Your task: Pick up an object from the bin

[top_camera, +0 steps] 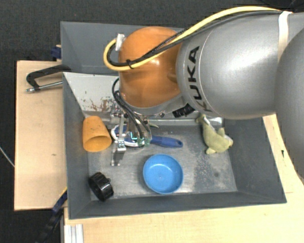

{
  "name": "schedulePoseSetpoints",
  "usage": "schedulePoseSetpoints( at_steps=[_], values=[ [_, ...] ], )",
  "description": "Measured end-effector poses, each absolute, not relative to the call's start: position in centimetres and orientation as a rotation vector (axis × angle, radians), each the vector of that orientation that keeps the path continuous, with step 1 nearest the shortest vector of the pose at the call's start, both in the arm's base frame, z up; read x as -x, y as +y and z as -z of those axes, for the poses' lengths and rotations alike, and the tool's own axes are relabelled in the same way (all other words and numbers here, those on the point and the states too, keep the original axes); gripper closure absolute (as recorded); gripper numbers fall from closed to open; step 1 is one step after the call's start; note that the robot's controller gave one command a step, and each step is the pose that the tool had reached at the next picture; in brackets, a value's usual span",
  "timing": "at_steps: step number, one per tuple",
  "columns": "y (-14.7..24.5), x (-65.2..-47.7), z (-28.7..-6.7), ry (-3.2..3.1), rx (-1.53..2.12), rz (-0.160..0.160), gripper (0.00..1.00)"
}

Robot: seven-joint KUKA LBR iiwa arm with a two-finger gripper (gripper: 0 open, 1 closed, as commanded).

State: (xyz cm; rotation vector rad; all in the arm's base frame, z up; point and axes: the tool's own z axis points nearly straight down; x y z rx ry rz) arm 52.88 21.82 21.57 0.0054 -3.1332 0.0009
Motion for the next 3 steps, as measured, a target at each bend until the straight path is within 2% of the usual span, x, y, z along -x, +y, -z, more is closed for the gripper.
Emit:
schedulePoseSetpoints(
  at_steps=[1,2,3],
  values=[
    [23.3,-54.9,-26.0,-3.145,-0.207,0.007,0.00],
    [21.5,-57.7,-13.8,-3.126,-0.300,-0.001,0.00],
    [16.1,-57.4,-7.1,-3.140,-0.223,0.009,0.00]
  ],
)
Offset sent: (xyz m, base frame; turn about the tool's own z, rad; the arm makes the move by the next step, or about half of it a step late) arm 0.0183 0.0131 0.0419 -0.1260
